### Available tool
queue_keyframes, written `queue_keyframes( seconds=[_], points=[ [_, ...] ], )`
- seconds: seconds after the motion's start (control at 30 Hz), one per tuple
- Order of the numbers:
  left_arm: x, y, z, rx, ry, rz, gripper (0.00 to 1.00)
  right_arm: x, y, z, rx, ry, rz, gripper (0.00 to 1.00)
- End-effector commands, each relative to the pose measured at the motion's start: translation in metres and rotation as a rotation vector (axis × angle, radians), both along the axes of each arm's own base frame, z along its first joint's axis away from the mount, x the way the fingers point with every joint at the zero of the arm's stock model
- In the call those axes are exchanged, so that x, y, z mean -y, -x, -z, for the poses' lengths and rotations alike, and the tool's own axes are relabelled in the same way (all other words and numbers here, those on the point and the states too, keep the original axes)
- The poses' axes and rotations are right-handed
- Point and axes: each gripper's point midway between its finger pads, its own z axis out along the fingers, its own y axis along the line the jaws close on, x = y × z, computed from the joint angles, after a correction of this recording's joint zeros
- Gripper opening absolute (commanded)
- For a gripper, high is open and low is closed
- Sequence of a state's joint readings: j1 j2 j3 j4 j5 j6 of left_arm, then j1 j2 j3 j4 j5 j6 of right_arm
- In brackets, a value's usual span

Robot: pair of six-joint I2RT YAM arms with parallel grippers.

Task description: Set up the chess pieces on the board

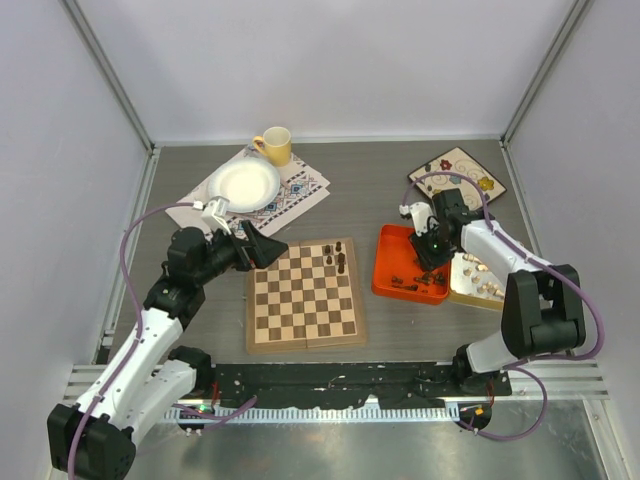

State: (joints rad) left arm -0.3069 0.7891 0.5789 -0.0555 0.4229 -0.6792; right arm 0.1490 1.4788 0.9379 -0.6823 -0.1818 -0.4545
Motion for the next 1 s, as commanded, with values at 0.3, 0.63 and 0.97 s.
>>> queue_keyframes(
  seconds=[0.3, 0.63, 0.97],
  points=[
    [0.000, 0.001, -0.009, 0.050, 0.017, 0.008, 1.00, 0.000, 0.008, 0.013, -0.060, 0.011, -0.027, 0.34],
    [0.000, 0.000, -0.010, 0.055, 0.016, 0.007, 0.99, 0.000, 0.015, 0.019, -0.100, 0.011, -0.030, 0.27],
    [0.000, 0.001, -0.013, 0.063, 0.012, 0.012, 1.00, 0.000, -0.007, -0.012, 0.025, 0.015, -0.047, 0.03]
  ],
)
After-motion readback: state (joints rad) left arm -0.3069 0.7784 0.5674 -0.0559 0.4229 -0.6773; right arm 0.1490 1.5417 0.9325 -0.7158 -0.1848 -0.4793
